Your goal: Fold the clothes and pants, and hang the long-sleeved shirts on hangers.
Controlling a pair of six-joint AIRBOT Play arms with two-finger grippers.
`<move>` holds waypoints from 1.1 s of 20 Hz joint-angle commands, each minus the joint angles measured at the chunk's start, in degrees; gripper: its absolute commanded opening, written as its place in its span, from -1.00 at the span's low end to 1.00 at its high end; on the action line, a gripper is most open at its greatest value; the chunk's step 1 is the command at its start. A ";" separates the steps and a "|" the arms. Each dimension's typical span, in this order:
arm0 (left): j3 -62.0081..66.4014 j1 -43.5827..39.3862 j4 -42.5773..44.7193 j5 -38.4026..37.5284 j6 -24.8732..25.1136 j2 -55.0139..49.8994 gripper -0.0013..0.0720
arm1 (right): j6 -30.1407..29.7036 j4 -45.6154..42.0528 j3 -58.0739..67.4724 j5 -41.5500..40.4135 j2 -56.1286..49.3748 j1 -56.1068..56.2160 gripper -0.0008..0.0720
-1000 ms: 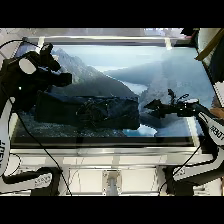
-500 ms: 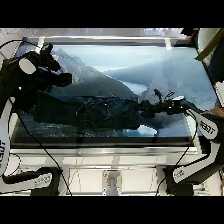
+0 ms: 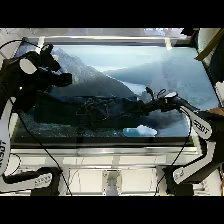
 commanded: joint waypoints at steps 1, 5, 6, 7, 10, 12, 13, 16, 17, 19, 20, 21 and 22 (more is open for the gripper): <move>-0.04 -2.40 -3.17 -0.04 0.04 -2.64 -0.91 | 2.03 0.02 5.51 9.22 1.70 -0.35 -0.83; -0.04 -11.72 -1.07 -0.72 0.28 -9.66 -0.91 | 12.48 -7.82 12.68 13.40 7.54 -0.61 -0.83; -0.04 -13.99 1.31 -1.14 0.24 -11.28 -0.91 | 14.69 -10.95 14.36 13.55 9.20 -0.61 -0.84; -0.04 -16.04 3.80 -1.70 0.24 -12.85 -0.91 | 17.73 -14.88 16.61 13.81 11.06 -0.61 -0.84; -0.02 -19.93 4.59 -1.36 0.00 -16.04 -0.91 | 27.06 -24.15 24.65 14.71 15.02 -0.55 -0.84; -0.04 -21.84 4.52 0.92 -0.85 -17.59 -0.91 | 30.82 -25.49 30.01 15.02 15.54 -0.28 -0.84; -0.02 -22.60 4.46 1.81 -1.03 -18.36 -0.91 | 32.72 -25.57 32.41 14.84 15.52 0.13 -0.84; 0.00 -23.45 4.04 3.93 -3.19 -18.93 -0.91 | 35.74 -26.95 35.91 14.14 15.39 3.02 -0.84; 0.02 -23.10 4.07 4.44 -3.65 -18.27 -0.91 | 37.79 -29.07 36.15 13.75 15.17 4.39 -0.84; 0.04 -21.73 4.13 4.24 -3.61 -15.72 -0.91 | 42.38 -33.68 36.17 11.76 14.27 7.43 -0.84; 0.04 -20.70 4.13 3.80 -3.37 -13.86 -0.91 | 44.68 -35.12 36.20 9.70 13.62 9.18 -0.84; 0.04 -19.32 4.17 3.26 -3.30 -11.34 -0.91 | 46.73 -35.52 36.17 6.67 13.03 11.06 -0.84; 0.04 -17.70 4.17 2.60 -2.27 -8.76 -0.91 | 47.89 -35.78 36.17 3.52 12.48 13.14 -0.84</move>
